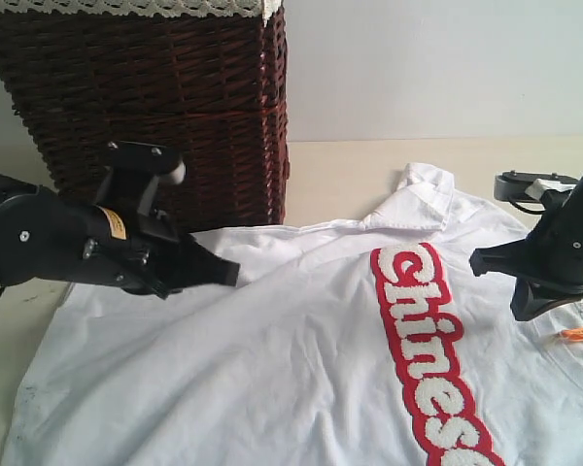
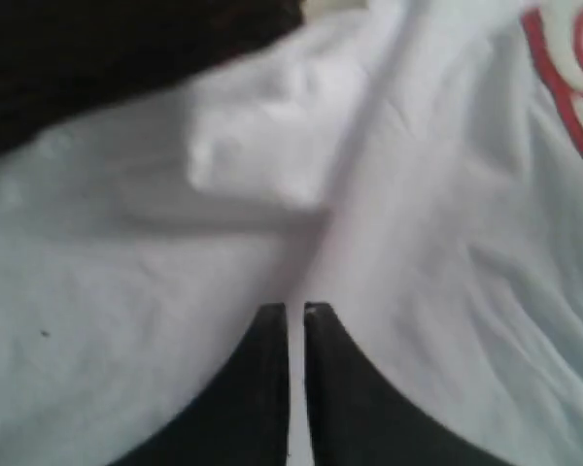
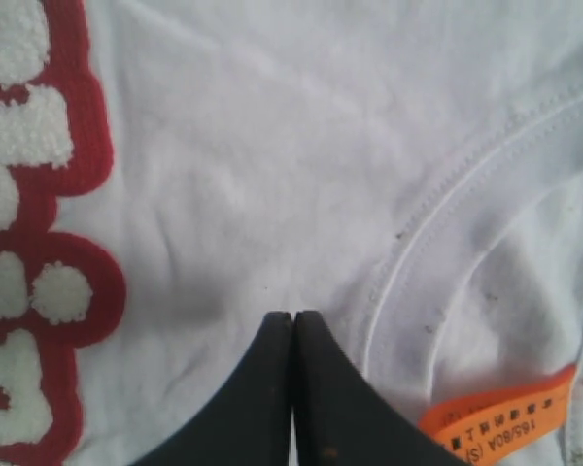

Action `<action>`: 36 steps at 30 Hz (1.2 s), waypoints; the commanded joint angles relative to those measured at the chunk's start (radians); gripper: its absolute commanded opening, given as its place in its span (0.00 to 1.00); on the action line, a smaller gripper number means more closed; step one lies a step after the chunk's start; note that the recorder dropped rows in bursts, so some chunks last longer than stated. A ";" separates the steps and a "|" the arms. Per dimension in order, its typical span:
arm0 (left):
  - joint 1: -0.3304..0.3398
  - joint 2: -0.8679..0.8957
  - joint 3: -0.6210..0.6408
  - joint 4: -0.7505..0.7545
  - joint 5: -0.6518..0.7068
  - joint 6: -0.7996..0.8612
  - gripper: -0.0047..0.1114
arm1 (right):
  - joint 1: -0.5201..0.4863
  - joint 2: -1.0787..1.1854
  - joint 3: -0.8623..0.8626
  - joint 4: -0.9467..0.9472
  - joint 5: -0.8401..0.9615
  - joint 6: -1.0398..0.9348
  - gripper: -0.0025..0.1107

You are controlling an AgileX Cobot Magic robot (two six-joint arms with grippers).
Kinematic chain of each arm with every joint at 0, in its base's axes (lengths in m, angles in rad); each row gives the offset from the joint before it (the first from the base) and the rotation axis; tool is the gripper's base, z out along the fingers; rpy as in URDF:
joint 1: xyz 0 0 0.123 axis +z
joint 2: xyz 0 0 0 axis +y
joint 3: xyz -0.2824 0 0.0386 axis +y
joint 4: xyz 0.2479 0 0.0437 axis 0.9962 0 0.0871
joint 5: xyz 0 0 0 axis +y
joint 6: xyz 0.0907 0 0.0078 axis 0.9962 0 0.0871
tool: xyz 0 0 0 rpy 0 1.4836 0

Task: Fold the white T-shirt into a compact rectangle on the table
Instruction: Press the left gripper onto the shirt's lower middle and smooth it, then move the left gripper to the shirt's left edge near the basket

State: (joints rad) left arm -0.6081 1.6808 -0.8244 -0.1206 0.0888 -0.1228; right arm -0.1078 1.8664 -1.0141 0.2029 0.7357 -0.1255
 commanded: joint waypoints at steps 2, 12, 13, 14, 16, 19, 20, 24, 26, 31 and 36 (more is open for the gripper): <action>0.074 0.072 0.006 0.002 -0.115 -0.043 0.04 | -0.002 0.000 -0.010 0.004 -0.010 -0.013 0.02; 0.120 0.185 0.010 0.004 0.009 0.024 0.04 | -0.002 0.000 -0.010 0.002 -0.032 -0.013 0.02; 0.126 0.197 0.010 0.004 0.009 0.034 0.04 | -0.002 0.000 -0.010 0.000 -0.032 -0.013 0.02; 0.130 0.206 0.010 0.004 0.009 0.036 0.04 | -0.002 0.000 -0.010 0.000 -0.030 -0.013 0.02; 0.148 0.233 0.010 0.004 0.004 0.033 0.04 | -0.002 0.000 -0.010 0.000 -0.025 -0.013 0.02; 0.183 0.266 0.010 0.004 0.013 0.033 0.04 | -0.002 0.000 -0.010 0.000 -0.025 -0.013 0.02; 0.195 0.275 0.010 0.004 0.017 0.033 0.04 | -0.002 0.000 -0.010 0.000 -0.027 -0.013 0.02; 0.263 0.289 0.010 0.004 0.042 0.040 0.04 | -0.002 0.000 -0.010 -0.019 -0.038 -0.032 0.02; 0.289 0.277 0.010 0.004 0.044 0.040 0.04 | -0.002 0.000 -0.010 -0.023 -0.049 -0.032 0.03; 0.297 0.234 0.010 0.004 0.033 0.040 0.04 | -0.003 0.021 -0.010 -0.062 -0.075 -0.027 0.15; 0.270 0.171 0.010 0.004 0.059 0.040 0.04 | -0.003 0.064 -0.010 -0.112 -0.075 0.049 0.26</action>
State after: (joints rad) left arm -0.3205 1.8849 -0.8197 -0.1185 0.1137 -0.0867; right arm -0.1078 1.9147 -1.0175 0.1155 0.6693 -0.1060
